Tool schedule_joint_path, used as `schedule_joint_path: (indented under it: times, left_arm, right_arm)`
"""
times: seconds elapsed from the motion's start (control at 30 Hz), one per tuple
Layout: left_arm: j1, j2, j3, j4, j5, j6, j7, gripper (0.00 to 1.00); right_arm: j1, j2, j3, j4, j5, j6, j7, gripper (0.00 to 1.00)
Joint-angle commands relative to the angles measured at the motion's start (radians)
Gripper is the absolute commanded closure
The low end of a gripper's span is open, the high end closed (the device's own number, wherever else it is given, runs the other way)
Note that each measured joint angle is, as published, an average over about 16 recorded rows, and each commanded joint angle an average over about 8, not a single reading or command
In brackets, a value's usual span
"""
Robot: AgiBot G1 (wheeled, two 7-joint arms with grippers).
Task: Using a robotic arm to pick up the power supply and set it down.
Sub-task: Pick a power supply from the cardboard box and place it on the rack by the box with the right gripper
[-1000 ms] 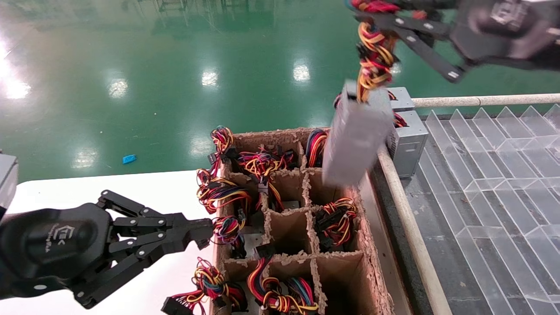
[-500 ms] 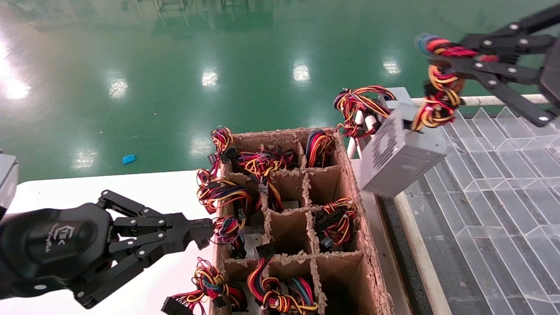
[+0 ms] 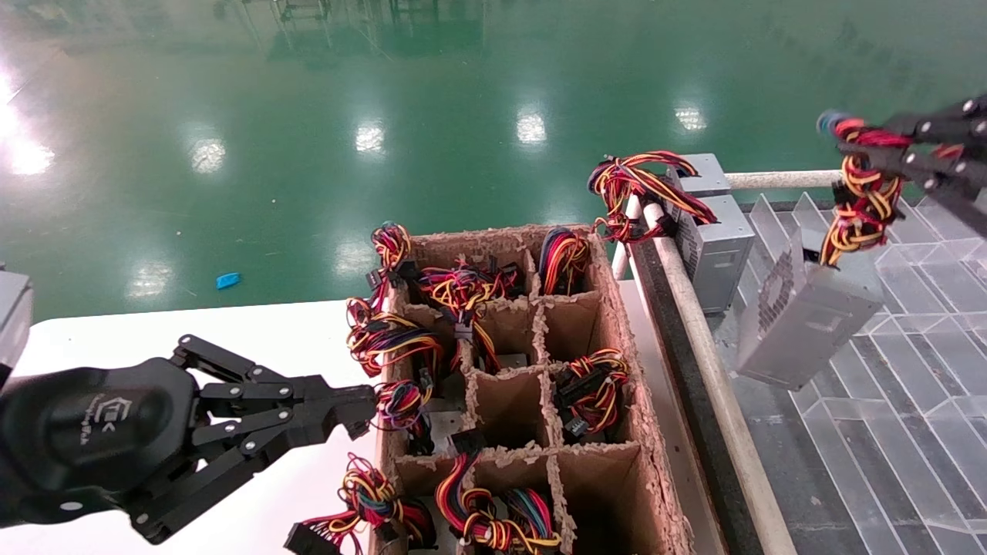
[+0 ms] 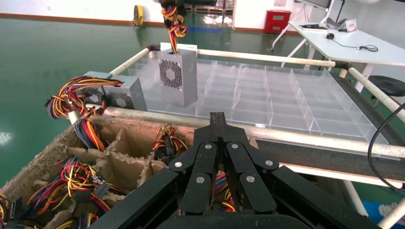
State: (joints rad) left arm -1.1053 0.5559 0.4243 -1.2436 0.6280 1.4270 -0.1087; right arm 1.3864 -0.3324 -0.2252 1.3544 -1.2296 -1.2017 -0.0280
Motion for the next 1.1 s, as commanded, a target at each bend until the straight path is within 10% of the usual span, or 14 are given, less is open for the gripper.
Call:
schedule_joint_path:
  times: [0.03,1.1]
  left_arm:
    - [0.0,0.0,0.0,0.0,0.0,0.0,0.0,1.0]
    - [0.0,0.0,0.0,0.0,0.0,0.0,0.0,1.0]
  right_arm:
    - [-0.014,0.0,-0.005,0.0,-0.016,0.014,-0.004,1.0]
    - [-0.105,-0.169,-0.086,0.006,-0.262,0.297,0.044,1.0]
